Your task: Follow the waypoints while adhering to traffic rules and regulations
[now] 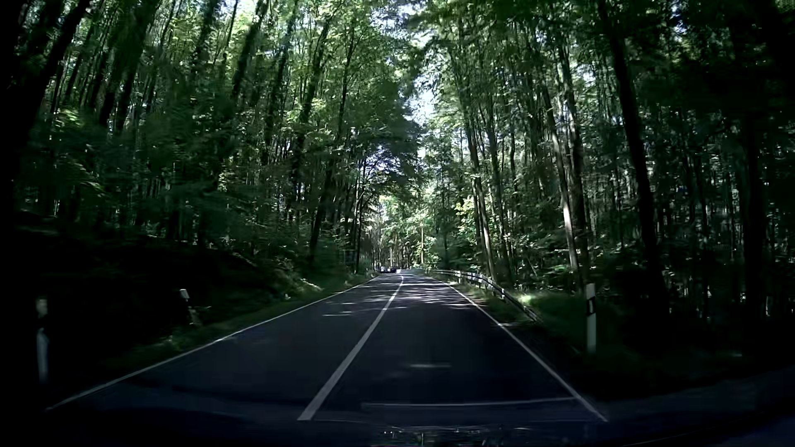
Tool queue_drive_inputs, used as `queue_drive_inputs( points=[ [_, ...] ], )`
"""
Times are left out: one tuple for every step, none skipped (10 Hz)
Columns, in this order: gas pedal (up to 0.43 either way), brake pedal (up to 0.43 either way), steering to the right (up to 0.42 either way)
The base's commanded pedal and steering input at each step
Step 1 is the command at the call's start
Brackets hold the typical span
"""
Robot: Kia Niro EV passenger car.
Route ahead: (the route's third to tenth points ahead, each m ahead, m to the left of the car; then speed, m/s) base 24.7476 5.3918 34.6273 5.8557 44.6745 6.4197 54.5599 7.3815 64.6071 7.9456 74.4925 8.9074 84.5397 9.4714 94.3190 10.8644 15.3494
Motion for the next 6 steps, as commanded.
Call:
queue_drive_inputs(
  points=[
    [0.319,0.0,-0.005],
    [0.319,0.0,-0.005],
    [0.319,0.0,-0.005],
    [0.319,0.0,-0.005],
    [0.319,0.0,-0.005],
    [0.319,0.0,-0.005]
  ],
)
